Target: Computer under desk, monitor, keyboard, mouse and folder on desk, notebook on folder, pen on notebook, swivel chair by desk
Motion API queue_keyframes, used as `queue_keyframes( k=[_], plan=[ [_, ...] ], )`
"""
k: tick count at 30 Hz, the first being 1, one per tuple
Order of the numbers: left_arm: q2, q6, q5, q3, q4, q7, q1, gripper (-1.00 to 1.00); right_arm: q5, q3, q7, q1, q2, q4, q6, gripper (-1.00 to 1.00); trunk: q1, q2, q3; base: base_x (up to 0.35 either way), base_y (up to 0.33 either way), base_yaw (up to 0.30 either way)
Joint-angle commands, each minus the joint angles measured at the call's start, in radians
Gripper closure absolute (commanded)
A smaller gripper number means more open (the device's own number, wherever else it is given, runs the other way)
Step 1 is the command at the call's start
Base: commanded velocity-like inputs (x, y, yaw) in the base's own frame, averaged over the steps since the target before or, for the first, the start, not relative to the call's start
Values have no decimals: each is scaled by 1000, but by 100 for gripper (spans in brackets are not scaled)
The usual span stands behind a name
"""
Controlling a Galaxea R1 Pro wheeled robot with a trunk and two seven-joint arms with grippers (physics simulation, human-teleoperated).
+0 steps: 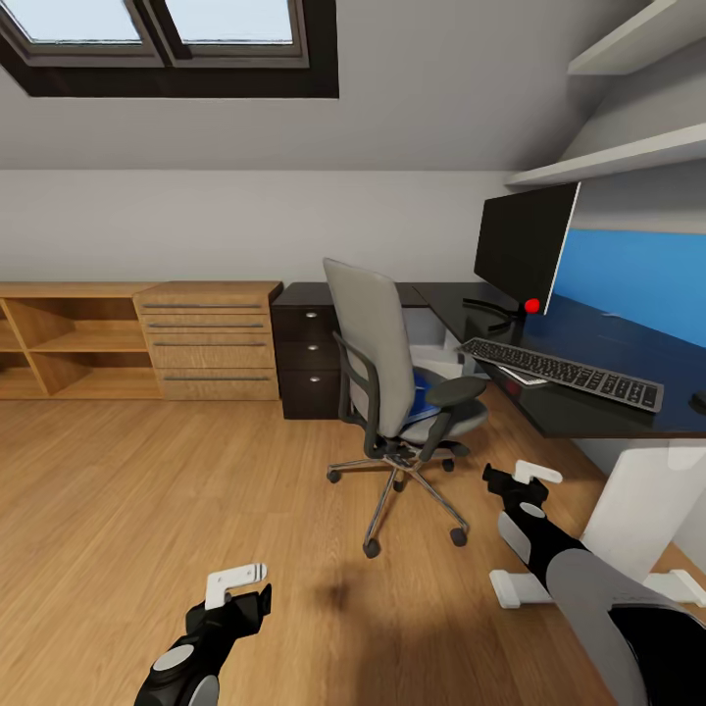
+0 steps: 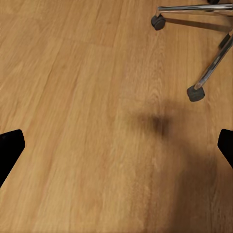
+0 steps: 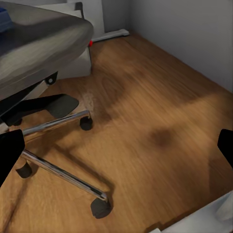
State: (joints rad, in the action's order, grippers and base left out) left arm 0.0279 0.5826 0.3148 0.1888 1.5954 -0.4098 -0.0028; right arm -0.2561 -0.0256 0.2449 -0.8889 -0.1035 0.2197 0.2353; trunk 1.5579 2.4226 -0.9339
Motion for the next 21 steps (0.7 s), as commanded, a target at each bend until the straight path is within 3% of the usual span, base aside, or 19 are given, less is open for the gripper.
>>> queue_keyframes(
  k=[1, 9, 21],
  plan=[
    [0, 2, 10, 1, 1, -9, 0, -100, -8, -3, 0, -1, 0, 0, 4, -100, 0, 0, -1, 143, 0, 0],
    [0, 2, 10, 1, 0, -9, 0, -100, -10, -2, -1, -1, 0, 0, 3, -100, 0, 0, -1, 205, 0, 0],
    [0, 2, 12, 1, -3, -9, 0, -100, -12, -3, -1, -1, 1, -2, 6, -100, 0, 0, -1, 95, -28, 0]
  ],
)
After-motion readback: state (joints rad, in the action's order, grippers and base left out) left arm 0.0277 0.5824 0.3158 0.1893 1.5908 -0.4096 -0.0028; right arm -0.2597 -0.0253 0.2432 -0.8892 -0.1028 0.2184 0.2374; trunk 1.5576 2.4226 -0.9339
